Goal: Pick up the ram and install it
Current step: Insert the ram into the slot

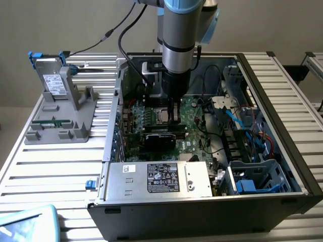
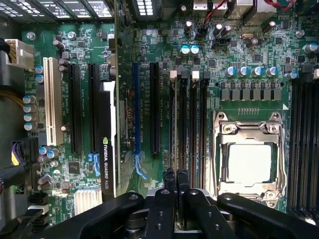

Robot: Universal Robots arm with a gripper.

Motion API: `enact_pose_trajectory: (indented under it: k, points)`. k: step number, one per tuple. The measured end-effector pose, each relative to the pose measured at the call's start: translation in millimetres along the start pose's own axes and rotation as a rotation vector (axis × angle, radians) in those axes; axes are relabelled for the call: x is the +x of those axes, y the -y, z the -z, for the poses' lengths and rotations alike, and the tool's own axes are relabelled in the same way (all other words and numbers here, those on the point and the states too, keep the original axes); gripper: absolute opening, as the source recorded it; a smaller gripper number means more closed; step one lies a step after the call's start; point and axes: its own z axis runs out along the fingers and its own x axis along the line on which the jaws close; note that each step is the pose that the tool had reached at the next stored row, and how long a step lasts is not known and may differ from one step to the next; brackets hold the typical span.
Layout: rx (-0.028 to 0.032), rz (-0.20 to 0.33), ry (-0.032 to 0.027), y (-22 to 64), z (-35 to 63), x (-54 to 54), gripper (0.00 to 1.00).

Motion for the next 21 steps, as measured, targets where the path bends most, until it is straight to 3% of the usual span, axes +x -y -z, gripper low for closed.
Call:
enact_pose_trajectory:
  k: [9,14,21]
  points:
    - [-0.0024,0.000,-0.0001,0.0,0.1,0.0,0.13]
    - [-0.0125,0.000,0.0004,0.1,0.0,0.1,0.13]
    - [-0.0130,0.000,0.0010,0.1,-0.1,0.1,0.13]
